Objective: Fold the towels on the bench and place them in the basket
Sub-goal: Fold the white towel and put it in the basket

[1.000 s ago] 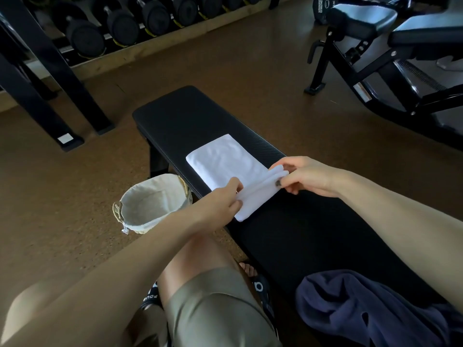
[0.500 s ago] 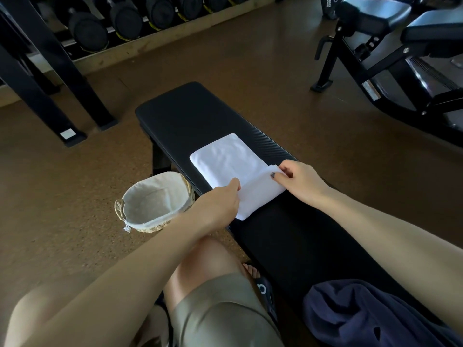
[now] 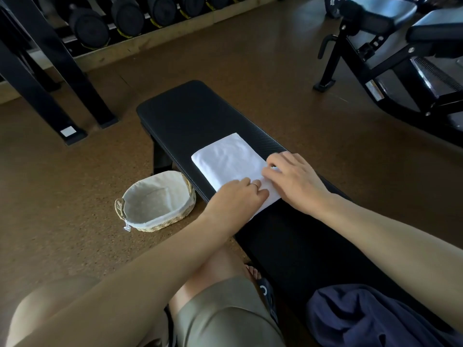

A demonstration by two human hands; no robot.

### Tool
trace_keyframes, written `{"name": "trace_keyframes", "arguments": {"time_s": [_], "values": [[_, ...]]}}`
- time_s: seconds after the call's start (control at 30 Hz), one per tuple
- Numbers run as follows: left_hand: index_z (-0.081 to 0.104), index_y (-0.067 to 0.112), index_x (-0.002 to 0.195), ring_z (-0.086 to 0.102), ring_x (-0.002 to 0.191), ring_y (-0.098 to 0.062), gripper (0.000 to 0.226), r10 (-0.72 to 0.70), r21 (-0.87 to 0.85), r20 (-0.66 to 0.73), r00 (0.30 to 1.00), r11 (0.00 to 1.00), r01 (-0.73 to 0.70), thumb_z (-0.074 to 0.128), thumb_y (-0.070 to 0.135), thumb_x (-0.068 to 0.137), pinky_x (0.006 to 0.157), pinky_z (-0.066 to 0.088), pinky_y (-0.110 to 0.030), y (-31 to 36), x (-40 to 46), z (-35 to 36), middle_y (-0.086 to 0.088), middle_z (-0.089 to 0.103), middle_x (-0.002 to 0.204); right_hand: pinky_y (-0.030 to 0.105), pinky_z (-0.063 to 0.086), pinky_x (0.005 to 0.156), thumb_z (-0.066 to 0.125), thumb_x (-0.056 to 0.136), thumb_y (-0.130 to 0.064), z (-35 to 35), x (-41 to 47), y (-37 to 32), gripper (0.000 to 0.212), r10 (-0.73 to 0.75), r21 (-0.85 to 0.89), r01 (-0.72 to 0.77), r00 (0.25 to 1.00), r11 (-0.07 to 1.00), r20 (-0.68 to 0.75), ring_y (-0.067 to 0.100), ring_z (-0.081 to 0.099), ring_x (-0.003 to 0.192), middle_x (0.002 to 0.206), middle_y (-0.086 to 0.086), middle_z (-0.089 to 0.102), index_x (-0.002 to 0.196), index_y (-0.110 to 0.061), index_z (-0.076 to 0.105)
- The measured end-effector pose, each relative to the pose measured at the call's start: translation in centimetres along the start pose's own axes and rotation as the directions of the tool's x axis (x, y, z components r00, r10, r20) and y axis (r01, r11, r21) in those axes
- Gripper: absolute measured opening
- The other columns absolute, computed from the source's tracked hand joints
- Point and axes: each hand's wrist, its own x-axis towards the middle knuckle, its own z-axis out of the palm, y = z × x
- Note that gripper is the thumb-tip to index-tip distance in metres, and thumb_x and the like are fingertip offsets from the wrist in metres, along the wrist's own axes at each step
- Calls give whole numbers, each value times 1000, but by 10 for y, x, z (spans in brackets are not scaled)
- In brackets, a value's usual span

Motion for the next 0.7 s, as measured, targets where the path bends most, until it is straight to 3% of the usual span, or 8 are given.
{"name": "trace_keyframes", "arguments": {"time_s": [0.1,0.17,0.27,0.37,0.5,0.6,0.7], "values": [[44,10,127,53,96,-22,34,-69,-81,24,997,994,70,49,2,94,62,34,-33,1,-3,1,-7,50,119,38,49,93,68,82,-4,-1,6,4,22,-97,118,87,992,989,78,26,61,101,107,2,64,101,-14,66],[46,12,124,44,91,-21,25,-141,-193,34,989,970,145,45,20,100,62,34,-35,5,-8,1,-5,49,118,40,49,97,63,83,-5,-8,6,7,25,-67,194,38,987,980,145,25,62,104,111,1,65,107,-14,65],[46,14,118,36,89,-18,40,-188,-254,33,982,948,190,47,48,97,62,35,-34,11,-11,8,-3,47,115,35,43,106,64,75,-12,-21,5,13,42,-103,206,42,950,978,295,17,55,113,122,-5,60,116,-20,59],[45,12,116,37,88,-19,33,-244,-207,33,969,947,246,55,31,91,58,37,-33,15,-7,13,-5,46,116,28,38,109,70,69,-14,-27,6,16,54,-118,216,36,917,976,380,12,51,117,126,-10,55,120,-25,55],[44,12,111,37,83,-20,27,-254,-230,49,966,938,258,54,15,85,59,36,-33,10,-4,7,-4,38,101,30,42,103,70,73,-16,-26,10,18,45,-85,248,-3,935,969,343,12,56,105,116,-11,60,115,-26,58],[35,16,99,39,80,-21,23,-244,-272,55,968,929,250,53,15,86,61,37,-33,1,-8,5,-4,38,99,34,51,92,68,82,-22,-27,16,18,25,-2,325,-121,935,938,356,9,60,90,99,-16,64,106,-30,63],[32,16,95,44,73,-21,20,-298,-435,73,952,849,299,51,19,88,62,37,-35,-15,-16,7,0,42,94,35,55,75,63,90,-21,-31,24,17,14,108,447,-312,899,838,424,9,64,82,89,-12,67,100,-30,66]]}}
